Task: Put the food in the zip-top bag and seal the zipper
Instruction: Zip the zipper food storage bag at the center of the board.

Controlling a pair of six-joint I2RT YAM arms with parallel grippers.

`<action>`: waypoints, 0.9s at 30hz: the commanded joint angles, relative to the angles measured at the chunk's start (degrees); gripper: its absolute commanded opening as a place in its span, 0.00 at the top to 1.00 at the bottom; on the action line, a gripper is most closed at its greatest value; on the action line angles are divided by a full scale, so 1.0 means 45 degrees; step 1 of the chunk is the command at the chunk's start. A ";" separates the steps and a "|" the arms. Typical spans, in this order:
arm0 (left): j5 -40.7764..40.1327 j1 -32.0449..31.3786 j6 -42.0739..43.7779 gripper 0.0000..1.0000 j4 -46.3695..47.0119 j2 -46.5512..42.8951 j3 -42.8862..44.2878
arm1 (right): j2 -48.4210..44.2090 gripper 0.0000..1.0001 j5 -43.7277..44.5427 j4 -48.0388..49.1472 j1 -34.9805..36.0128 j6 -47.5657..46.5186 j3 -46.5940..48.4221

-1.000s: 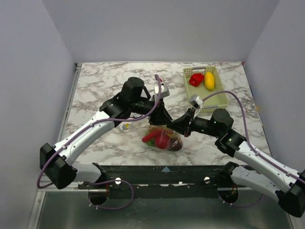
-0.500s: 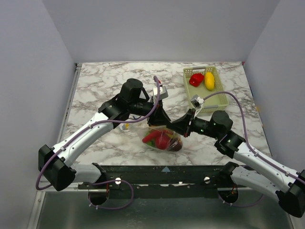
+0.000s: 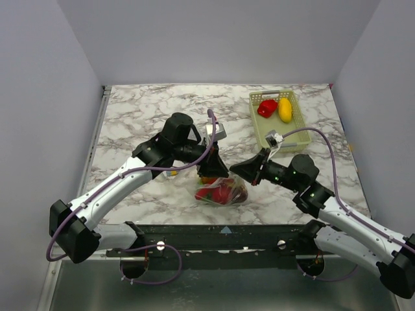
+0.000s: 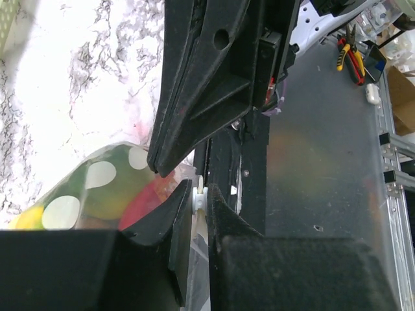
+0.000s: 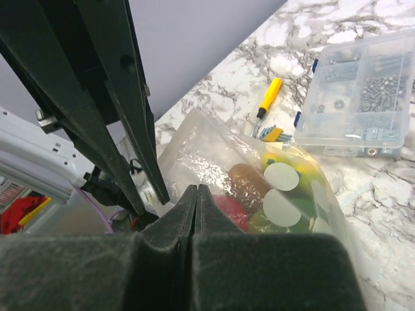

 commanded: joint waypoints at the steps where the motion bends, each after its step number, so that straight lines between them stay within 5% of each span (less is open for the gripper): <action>1: 0.0334 -0.0010 -0.0704 1.00 0.0278 -0.0317 0.0144 | 0.0166 1.00 -0.1567 -0.0832 -0.0067 -0.1323 0.0671; 3: 0.0420 -0.0020 -0.1029 1.00 0.0452 -0.0225 0.0354 | -0.0073 0.98 -0.1444 -0.2125 -0.0075 -0.2322 0.1091; 6: 0.0466 -0.0013 -0.1431 1.00 0.0566 -0.0068 0.0621 | -0.0593 0.67 -0.0004 -0.3265 -0.0075 -0.2729 0.1295; 9: 0.0505 -0.0022 -0.1710 1.00 0.0596 0.0100 0.0829 | -0.0523 0.35 -0.1191 -0.3396 -0.0058 -0.3381 0.1420; 10: 0.0484 -0.0025 -0.1765 1.00 0.0566 0.0167 0.0881 | -0.0407 0.33 -0.1810 -0.3040 -0.0070 -0.3426 0.1399; 19: 0.0424 -0.0023 -0.1571 1.00 0.0080 0.0484 0.1252 | -0.0723 0.44 -0.3494 -0.2892 -0.0069 -0.3699 0.1175; 27: 0.0449 -0.0010 -0.1463 1.00 -0.0234 0.0505 0.1348 | -0.1373 0.44 -0.2343 -0.3917 -0.0060 -0.3391 0.1529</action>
